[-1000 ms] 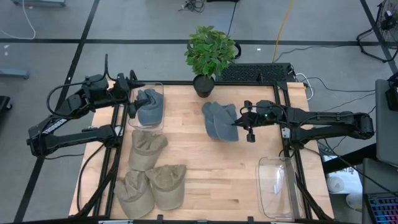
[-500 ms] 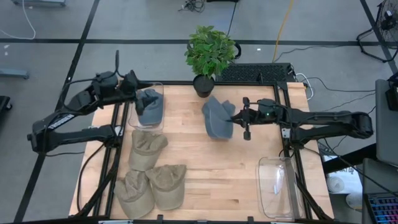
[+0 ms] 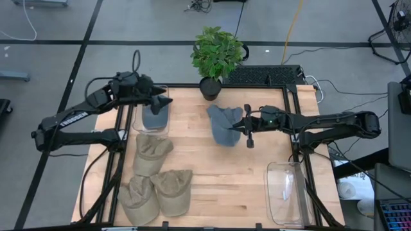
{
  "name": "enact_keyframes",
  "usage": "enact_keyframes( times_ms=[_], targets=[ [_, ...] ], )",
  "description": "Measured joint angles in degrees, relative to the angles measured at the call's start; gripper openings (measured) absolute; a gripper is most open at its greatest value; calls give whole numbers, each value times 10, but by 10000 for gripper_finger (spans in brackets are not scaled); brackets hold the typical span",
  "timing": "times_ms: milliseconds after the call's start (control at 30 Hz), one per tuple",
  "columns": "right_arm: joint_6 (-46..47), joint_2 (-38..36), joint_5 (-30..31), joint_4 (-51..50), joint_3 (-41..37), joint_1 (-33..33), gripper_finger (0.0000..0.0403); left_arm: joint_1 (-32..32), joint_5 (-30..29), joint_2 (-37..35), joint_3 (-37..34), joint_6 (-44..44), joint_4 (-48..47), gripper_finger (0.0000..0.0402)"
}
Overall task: Pick & Place hat
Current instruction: Put the right blue cap into the left transparent bin
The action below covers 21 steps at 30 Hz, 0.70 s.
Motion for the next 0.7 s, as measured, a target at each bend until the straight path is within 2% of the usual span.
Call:
enact_keyframes(
  times_ms=[233, 500, 700],
  targets=[
    [-2, 0, 4, -2, 0, 0, 0, -10, 0, 35, 0, -27, -46, 347],
    [-4, 0, 90, -10, 0, 0, 0, -58, 0, 99, 0, -28, -23, 347],
    [-2, 0, 98, -6, 0, 0, 0, -72, 0, 151, 0, -50, 24, 347]
  ],
)
